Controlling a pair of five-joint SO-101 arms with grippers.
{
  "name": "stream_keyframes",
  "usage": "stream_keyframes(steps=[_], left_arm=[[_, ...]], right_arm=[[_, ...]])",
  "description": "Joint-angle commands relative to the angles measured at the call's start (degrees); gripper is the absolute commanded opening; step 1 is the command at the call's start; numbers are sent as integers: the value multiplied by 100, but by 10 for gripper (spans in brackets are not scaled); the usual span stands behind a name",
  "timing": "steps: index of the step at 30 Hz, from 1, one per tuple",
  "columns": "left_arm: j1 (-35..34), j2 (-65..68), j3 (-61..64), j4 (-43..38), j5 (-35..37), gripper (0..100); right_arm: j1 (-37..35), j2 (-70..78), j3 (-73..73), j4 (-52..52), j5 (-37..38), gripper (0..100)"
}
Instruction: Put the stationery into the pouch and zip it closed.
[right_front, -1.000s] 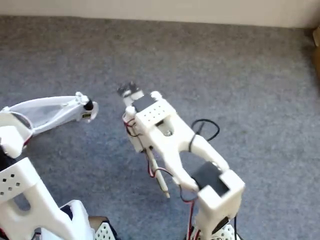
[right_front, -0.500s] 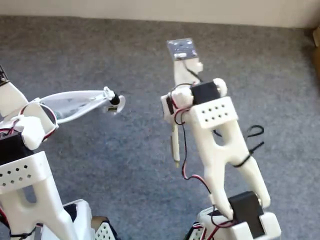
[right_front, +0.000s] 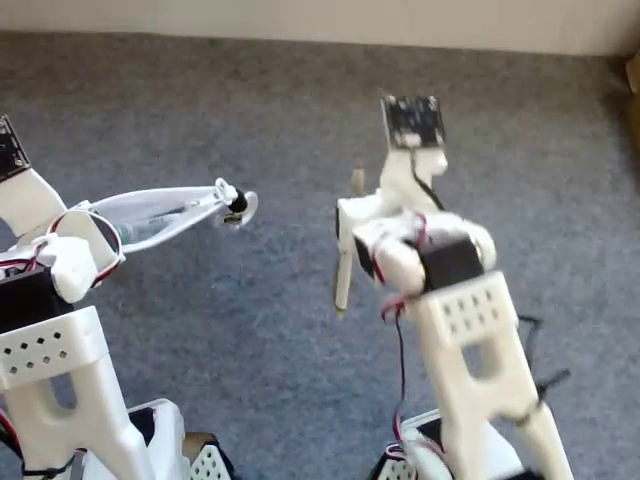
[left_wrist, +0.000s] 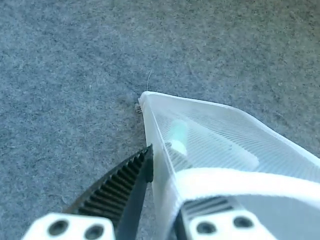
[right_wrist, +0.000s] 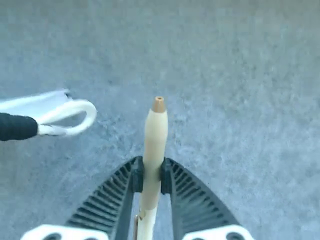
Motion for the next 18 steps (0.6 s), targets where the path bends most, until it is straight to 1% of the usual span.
stream_keyframes(steps=[1, 12, 18], left_arm=[[145, 48, -31, -97, -44, 53], [136, 48, -13, -97, -44, 53], [136, 75, -13, -97, -44, 53]], right_arm=[[-268, -1226, 875, -1015, -79, 5], [-1569, -3732, 3503, -3802, -79, 5], [-2132, -4673, 4382, -4796, -79, 5]])
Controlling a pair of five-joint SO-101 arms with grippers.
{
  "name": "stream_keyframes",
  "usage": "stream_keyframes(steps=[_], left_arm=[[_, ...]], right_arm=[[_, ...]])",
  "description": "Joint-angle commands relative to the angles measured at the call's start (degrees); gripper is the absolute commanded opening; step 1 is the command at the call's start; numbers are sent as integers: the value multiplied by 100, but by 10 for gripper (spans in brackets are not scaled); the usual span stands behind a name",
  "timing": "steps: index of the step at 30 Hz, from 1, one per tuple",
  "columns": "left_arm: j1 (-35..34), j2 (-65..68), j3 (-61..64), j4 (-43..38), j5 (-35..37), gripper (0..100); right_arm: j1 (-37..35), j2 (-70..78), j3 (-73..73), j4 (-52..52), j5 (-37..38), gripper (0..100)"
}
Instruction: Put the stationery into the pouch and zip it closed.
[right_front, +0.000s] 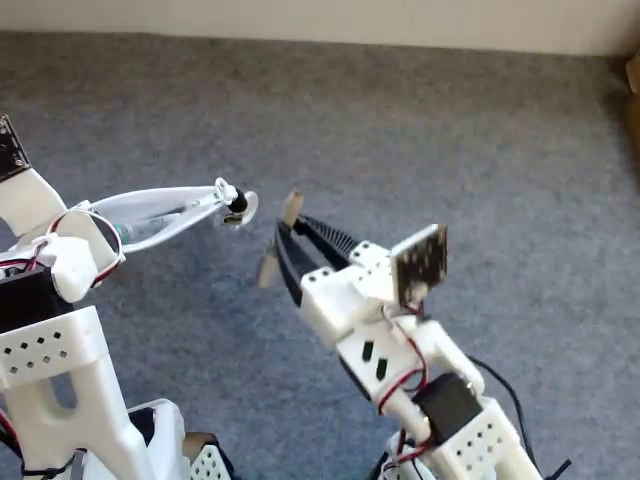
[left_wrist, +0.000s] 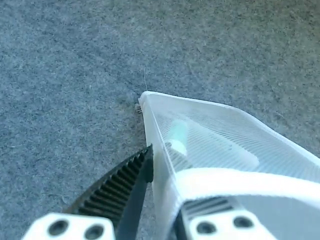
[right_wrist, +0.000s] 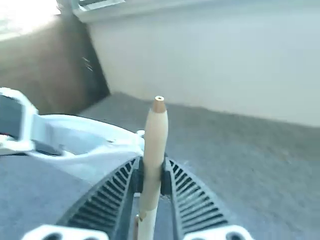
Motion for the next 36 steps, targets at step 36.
stream_keyframes(steps=[36], left_arm=[[145, 48, 286, -360, -44, 55]], right_arm=[[-989, 1560, 462, -5930, -35, 6]])
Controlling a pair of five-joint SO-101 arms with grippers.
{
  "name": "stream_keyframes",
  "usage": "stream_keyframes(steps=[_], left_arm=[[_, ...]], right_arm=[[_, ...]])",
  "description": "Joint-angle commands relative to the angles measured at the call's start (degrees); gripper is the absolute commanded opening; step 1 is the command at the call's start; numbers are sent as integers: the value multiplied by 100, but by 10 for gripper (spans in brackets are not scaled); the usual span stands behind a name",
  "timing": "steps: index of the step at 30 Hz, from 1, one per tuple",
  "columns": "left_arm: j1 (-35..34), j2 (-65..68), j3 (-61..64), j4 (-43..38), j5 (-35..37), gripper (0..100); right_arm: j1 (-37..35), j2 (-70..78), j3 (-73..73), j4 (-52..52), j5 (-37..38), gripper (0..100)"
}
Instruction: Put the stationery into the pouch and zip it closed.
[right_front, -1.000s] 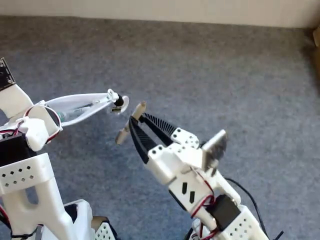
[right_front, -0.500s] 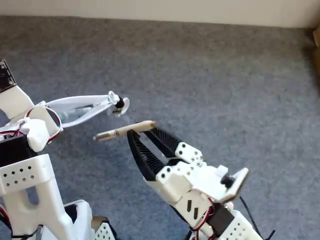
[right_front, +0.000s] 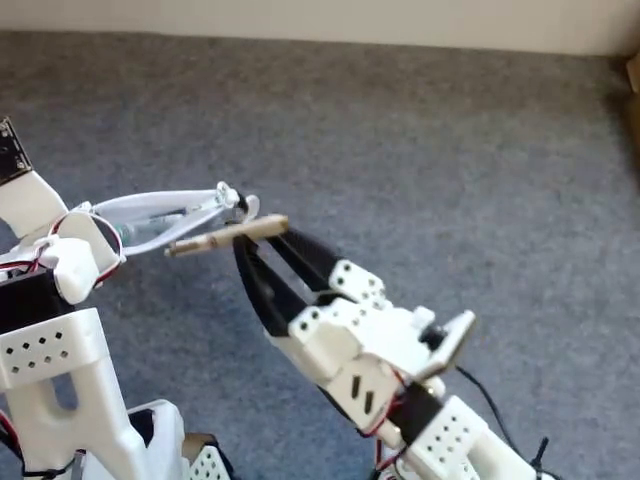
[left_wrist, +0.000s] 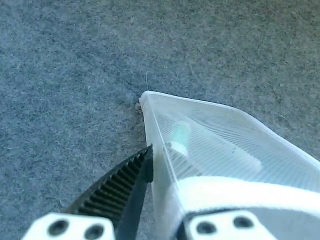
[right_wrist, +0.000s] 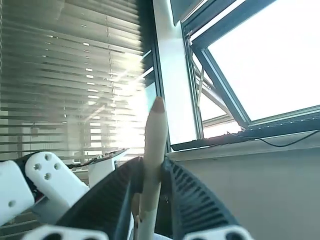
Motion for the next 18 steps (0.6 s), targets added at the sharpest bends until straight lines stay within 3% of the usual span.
stream_keyframes(steps=[1, 11, 18], left_arm=[[145, 57, 4, -88, -44, 55], [127, 57, 4, -88, -44, 55], [127, 57, 4, -97, -44, 55]], right_arm=[[-31, 945, -822, -505, -35, 6], [-66, 2659, -1490, -655, -26, 6], [-136, 2844, -1473, -655, -26, 6]])
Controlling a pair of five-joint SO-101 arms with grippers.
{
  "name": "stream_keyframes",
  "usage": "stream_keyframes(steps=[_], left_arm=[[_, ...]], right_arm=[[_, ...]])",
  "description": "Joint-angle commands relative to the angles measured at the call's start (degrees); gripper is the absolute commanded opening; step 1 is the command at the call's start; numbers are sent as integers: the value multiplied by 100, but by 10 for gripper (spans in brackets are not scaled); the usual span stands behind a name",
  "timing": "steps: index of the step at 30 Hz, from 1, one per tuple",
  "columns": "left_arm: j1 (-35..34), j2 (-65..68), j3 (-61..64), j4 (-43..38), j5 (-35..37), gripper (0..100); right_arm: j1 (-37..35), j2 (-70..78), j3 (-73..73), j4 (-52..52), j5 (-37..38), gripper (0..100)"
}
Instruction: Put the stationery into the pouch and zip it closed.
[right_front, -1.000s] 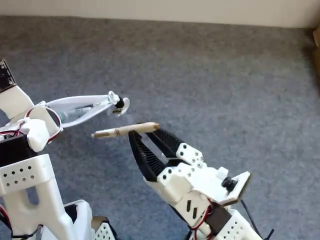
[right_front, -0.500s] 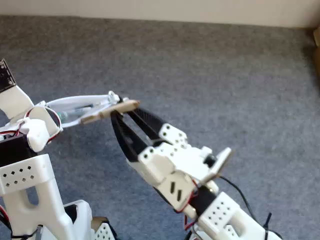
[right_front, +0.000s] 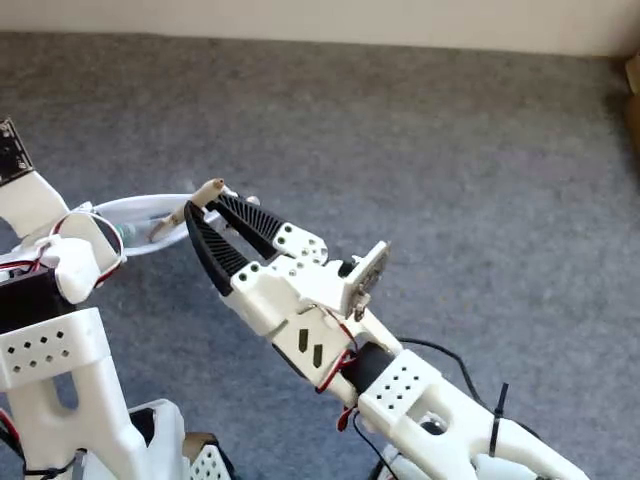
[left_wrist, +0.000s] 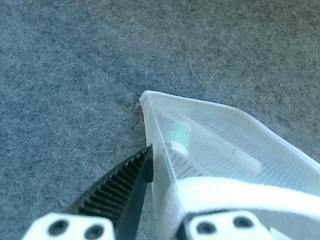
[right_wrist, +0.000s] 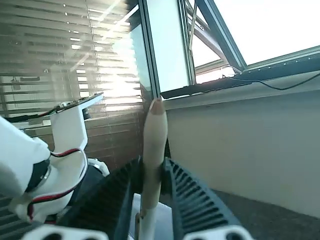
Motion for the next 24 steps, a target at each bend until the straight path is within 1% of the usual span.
stream_keyframes(steps=[1, 4, 5, 11, 12, 14, 17, 18, 24], left_arm=[[127, 57, 4, -97, -44, 55], [127, 57, 4, -97, -44, 55], [127, 57, 4, -97, -44, 55], [145, 57, 4, -105, -44, 56], [145, 57, 4, -105, -44, 56], [145, 57, 4, -105, -44, 56], [119, 57, 4, -105, -44, 56], [119, 57, 4, -97, -44, 56], [119, 57, 13, -97, -44, 56]], right_arm=[[-92, -13, -365, -127, -26, 6], [-92, -13, -347, -110, -18, 9], [-92, -13, -347, -101, 97, 9], [-558, -22, -66, -119, 1363, 12], [-690, -22, -4, -119, 1503, 19], [-884, -22, 127, -119, 1714, 70], [-989, -22, 207, -101, 1811, 174], [-980, -22, 224, -101, 1811, 192], [-963, -22, 224, -92, 1811, 194]])
